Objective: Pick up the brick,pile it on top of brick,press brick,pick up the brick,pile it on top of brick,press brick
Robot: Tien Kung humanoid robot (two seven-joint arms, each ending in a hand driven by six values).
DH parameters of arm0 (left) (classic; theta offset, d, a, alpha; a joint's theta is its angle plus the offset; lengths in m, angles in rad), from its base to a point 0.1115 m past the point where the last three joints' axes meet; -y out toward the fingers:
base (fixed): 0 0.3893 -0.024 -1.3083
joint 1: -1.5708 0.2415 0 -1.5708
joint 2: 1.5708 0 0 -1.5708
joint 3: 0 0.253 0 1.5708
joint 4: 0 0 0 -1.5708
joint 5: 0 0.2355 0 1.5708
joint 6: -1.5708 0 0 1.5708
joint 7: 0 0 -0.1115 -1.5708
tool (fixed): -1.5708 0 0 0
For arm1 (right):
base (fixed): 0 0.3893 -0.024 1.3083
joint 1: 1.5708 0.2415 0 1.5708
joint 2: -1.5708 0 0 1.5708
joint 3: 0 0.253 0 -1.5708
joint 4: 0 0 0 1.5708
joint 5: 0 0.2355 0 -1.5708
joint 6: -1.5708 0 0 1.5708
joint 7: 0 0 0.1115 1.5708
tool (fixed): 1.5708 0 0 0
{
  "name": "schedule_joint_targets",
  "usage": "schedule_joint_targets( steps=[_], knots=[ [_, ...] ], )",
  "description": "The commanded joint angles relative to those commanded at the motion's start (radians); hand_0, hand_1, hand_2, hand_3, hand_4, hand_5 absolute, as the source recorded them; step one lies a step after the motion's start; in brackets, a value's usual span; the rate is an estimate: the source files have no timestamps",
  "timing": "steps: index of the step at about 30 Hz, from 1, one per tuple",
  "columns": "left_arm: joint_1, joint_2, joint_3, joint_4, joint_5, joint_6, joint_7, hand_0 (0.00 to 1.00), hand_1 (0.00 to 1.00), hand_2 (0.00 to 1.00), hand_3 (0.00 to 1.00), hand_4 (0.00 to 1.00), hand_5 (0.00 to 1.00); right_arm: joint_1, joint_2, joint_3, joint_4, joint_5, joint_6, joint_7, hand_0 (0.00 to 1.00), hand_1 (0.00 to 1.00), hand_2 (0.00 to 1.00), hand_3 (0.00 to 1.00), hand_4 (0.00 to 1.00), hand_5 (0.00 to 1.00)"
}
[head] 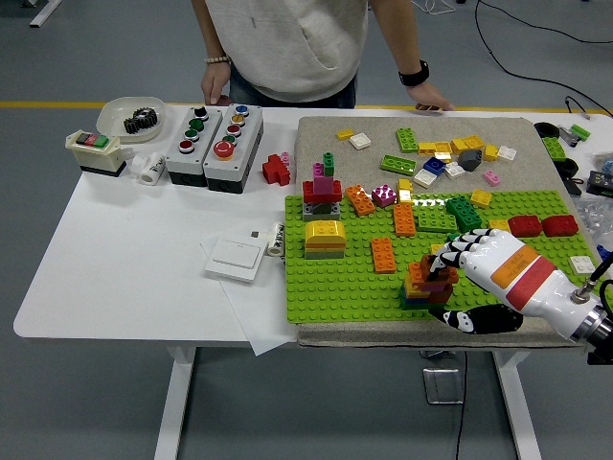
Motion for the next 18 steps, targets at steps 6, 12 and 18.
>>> schedule_joint_targets(
  steps=[6,12,18],
  knots=[
    [0.002,0.0,-0.001,0.0,0.003,-0.001,0.001,0.795,0.788,0.787,0.591,0.655,0.678,-0.009,-0.001,0.017,0.008,-0.004,-0.006,0.0,0.585,0.587,0.639,0.573,0.779,0.457],
    [0.001,0.0,-0.001,0.0,0.002,-0.001,0.0,0.795,0.787,0.787,0.592,0.656,0.678,-0.023,-0.003,0.027,0.017,-0.007,-0.006,0.0,0.576,0.573,0.633,0.57,0.776,0.455],
    [0.0,-0.001,0.0,-0.001,0.001,-0.002,0.0,0.795,0.787,0.787,0.592,0.655,0.677,-0.033,-0.003,0.023,0.019,-0.009,-0.001,0.001,0.546,0.565,0.626,0.568,0.775,0.454]
  ],
)
